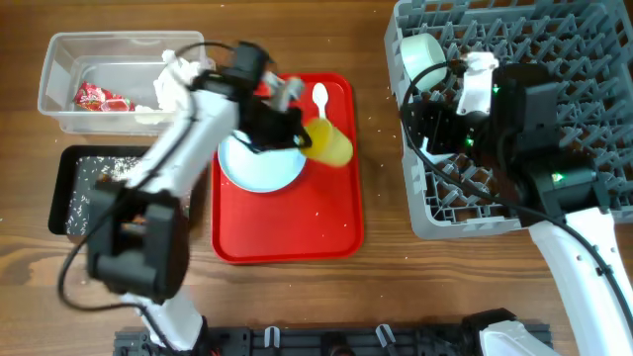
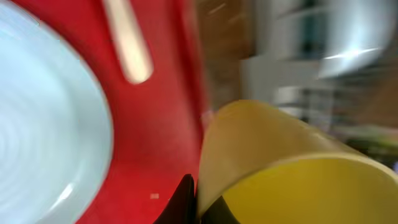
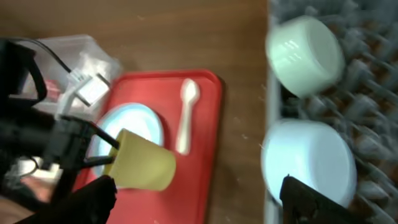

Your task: Sort waste into correct bins and load items into the dishwasher rack

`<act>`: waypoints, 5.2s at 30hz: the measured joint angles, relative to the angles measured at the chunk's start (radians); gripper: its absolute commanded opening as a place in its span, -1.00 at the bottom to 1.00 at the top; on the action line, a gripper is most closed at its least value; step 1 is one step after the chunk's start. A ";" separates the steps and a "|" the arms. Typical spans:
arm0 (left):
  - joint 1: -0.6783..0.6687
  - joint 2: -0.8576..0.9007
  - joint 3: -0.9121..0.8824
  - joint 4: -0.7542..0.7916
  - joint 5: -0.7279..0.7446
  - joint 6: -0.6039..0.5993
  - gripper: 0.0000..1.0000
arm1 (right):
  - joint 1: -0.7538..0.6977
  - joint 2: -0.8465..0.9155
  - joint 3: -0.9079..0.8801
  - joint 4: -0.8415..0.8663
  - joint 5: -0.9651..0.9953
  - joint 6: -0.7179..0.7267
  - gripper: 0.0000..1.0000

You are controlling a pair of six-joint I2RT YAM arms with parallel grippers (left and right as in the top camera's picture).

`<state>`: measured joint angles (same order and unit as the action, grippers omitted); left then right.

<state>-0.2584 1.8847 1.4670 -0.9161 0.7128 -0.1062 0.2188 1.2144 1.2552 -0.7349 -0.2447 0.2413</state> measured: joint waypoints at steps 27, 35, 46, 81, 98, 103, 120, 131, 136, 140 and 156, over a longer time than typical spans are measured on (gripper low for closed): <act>0.242 -0.073 0.017 0.006 0.815 0.060 -0.92 | 0.153 0.339 -0.023 0.761 -0.766 0.177 0.04; 0.239 -0.073 0.017 0.004 0.817 0.066 -0.30 | 0.154 0.339 -0.023 0.812 -0.792 0.181 -0.12; 0.239 -0.073 0.017 0.004 0.766 0.065 0.06 | 0.053 0.328 -0.023 0.718 -0.809 0.177 -0.12; 0.239 -0.073 0.018 -0.102 0.031 0.064 0.25 | -0.178 0.273 -0.013 -0.549 0.194 0.044 0.87; 0.239 -0.492 0.019 -0.166 -0.489 -0.059 0.54 | 0.284 0.434 0.285 -0.173 0.103 0.191 0.52; 0.239 -0.514 0.019 -0.233 -0.664 -0.134 0.58 | 0.392 0.699 0.285 -0.072 0.135 0.357 0.28; 0.239 -0.512 0.019 -0.305 -0.716 -0.151 0.59 | 0.468 0.951 0.291 0.053 0.175 0.538 -0.91; 0.239 -0.512 0.019 -0.304 -0.746 -0.151 0.61 | 0.420 0.908 0.298 -0.042 0.149 0.465 -0.92; 0.239 -0.512 0.019 -0.280 -0.746 -0.151 0.64 | 0.325 0.603 0.285 -0.178 0.347 0.310 -0.91; 0.239 -0.512 0.019 -0.269 -0.746 -0.151 0.65 | 0.275 0.292 0.286 -0.234 0.647 0.199 -0.91; 0.239 -0.512 0.019 -0.234 -0.750 -0.151 0.65 | -0.106 0.354 0.288 0.040 1.236 -0.268 -0.91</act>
<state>-0.0193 1.3727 1.4860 -1.1500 -0.0368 -0.2577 0.1131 1.5688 1.5433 -0.6952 0.9913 -0.0265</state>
